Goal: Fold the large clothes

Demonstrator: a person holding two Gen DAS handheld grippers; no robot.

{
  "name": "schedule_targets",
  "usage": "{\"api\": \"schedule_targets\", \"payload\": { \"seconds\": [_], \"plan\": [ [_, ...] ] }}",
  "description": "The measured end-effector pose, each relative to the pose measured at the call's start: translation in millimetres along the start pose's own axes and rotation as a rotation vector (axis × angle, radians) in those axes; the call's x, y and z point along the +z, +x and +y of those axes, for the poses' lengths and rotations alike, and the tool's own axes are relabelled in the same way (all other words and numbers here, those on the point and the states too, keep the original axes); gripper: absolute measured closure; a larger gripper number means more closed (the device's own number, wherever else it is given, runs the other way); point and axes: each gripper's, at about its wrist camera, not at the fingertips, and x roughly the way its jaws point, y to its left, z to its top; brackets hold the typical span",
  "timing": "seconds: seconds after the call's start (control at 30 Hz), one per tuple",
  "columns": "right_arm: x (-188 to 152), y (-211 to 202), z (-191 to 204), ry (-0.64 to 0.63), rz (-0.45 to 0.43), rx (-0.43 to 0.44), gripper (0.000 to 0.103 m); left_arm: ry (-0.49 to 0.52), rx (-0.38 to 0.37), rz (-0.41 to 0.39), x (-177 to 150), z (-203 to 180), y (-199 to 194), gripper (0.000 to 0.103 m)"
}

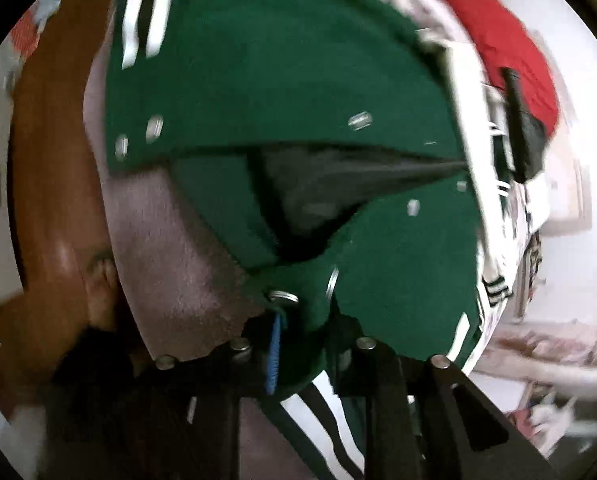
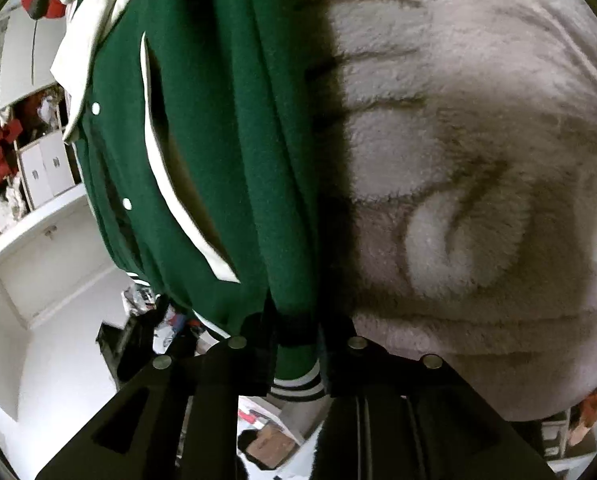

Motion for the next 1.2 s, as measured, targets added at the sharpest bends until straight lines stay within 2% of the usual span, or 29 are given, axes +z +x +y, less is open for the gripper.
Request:
{"api": "schedule_targets", "payload": {
  "seconds": [0.13,0.23,0.33,0.4,0.53,0.6,0.63,0.7,0.73,0.83,0.93,1.07,1.13,1.2],
  "plan": [
    [-4.4,0.1,14.4,-0.036,-0.004,-0.012,0.085,0.052,-0.001,-0.063,10.7,-15.0,-35.3,0.094],
    [-6.2,4.4,32.5,-0.077,0.014,-0.002,0.081,0.068,0.029,-0.071,37.0,-4.8,-25.7,0.094],
    [-7.5,11.7,46.0,-0.099,0.028,0.017,0.076,0.041,0.070,0.014,52.0,29.2,19.3,0.092],
    [-6.4,14.2,51.7,-0.117,0.043,-0.006,0.067,0.040,0.060,0.060,51.7,35.5,30.0,0.091],
    [-1.5,0.6,57.5,-0.129,0.070,-0.063,0.062,0.058,0.100,0.113,49.3,21.5,26.2,0.076],
    [3.8,-20.2,58.7,-0.141,0.042,-0.074,0.061,0.046,0.151,0.125,50.9,17.2,19.0,0.073],
    [8.9,-31.3,60.6,-0.150,0.025,-0.081,0.059,0.055,0.179,0.119,51.9,13.7,13.4,0.069],
    [23.2,-58.9,65.2,-0.169,-0.018,-0.099,0.058,0.105,0.260,0.086,51.4,4.3,0.6,0.040],
    [35.6,-70.8,68.3,-0.175,-0.042,-0.103,0.057,0.152,0.319,0.047,53.1,-6.0,-7.0,0.017],
    [67.3,-105.3,84.3,-0.188,-0.122,-0.106,0.054,0.275,0.400,-0.065,56.3,-32.9,-18.1,0.016],
    [105.0,-133.8,79.0,-0.156,-0.202,-0.116,0.053,0.374,0.463,-0.123,56.7,-62.5,-9.0,0.016],
    [166.7,-161.4,45.4,-0.088,-0.285,-0.089,0.053,0.567,0.544,-0.145,35.6,-111.4,26.9,0.016],
    [189.5,-169.2,35.8,-0.060,-0.316,-0.062,0.053,0.647,0.628,-0.154,25.5,-121.5,42.1,0.015],
    [208.5,-170.2,34.9,-0.051,-0.326,-0.024,0.053,0.678,0.660,-0.123,20.1,-123.1,57.2,0.015]
  ]
}}
